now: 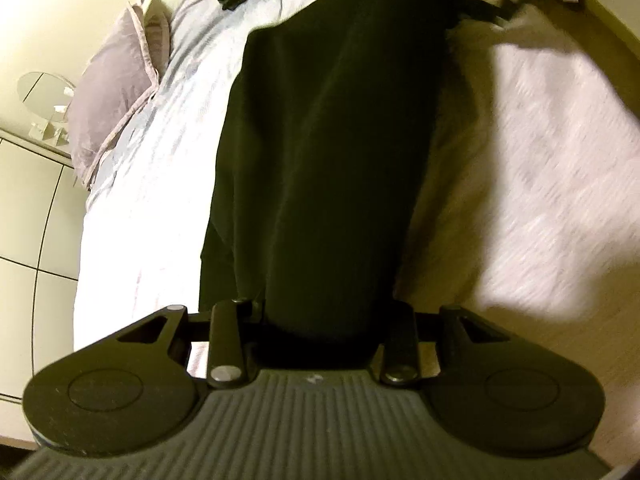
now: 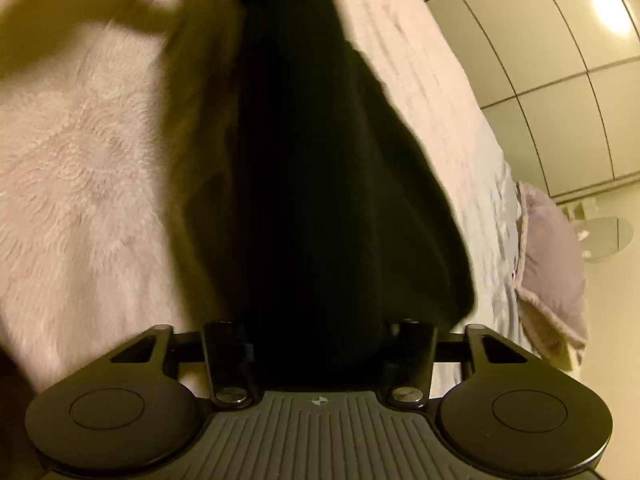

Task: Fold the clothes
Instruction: 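Grasp the jacket with both grippers and lift it up off the bed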

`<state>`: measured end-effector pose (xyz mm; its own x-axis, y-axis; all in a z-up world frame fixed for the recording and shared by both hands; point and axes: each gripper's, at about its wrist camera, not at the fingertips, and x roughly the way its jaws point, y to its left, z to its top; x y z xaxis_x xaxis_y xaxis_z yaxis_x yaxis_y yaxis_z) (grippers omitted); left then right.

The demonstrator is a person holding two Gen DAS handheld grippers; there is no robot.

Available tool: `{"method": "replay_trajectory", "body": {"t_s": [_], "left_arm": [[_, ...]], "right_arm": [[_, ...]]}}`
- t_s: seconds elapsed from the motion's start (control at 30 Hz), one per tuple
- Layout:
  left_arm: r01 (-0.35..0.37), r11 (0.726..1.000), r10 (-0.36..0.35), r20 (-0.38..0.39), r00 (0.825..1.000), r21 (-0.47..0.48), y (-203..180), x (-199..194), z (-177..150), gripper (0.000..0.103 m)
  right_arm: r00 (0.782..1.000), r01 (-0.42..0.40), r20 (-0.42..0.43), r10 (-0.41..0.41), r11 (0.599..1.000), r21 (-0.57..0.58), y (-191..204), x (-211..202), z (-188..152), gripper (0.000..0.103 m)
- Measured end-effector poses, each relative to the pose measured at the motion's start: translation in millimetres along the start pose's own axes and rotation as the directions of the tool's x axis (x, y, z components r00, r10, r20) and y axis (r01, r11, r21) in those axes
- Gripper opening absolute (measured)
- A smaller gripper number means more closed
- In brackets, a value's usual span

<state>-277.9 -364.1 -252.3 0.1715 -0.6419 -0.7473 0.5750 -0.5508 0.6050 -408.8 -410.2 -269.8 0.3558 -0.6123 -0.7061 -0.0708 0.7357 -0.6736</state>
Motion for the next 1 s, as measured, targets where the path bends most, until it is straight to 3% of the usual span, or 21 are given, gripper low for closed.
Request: {"method": "replay_trajectory", "body": {"t_s": [0.27,0.5,0.7,1.0], "left_arm": [[-0.042,0.994,0.043,0.010,0.999,-0.103,-33,-12,28,0.031],[-0.173,0.970,0.168,-0.042,0.985,-0.170,-67,-14,40,0.031],[-0.284,0.939,0.271,-0.094,0.958,-0.194,-80,0,46,0.031],[-0.453,0.863,0.433,-0.135,0.891,-0.222,-134,-8,77,0.030]], "right_arm": [[0.999,-0.053,-0.010,0.053,0.995,-0.086,-21,-16,-21,0.040],[0.992,-0.036,0.117,0.044,0.997,-0.065,-6,-7,-53,0.040],[0.972,-0.024,0.235,0.034,0.999,-0.048,-3,10,-76,0.040],[0.935,0.085,0.349,-0.063,0.995,-0.048,5,9,-106,0.040]]}}
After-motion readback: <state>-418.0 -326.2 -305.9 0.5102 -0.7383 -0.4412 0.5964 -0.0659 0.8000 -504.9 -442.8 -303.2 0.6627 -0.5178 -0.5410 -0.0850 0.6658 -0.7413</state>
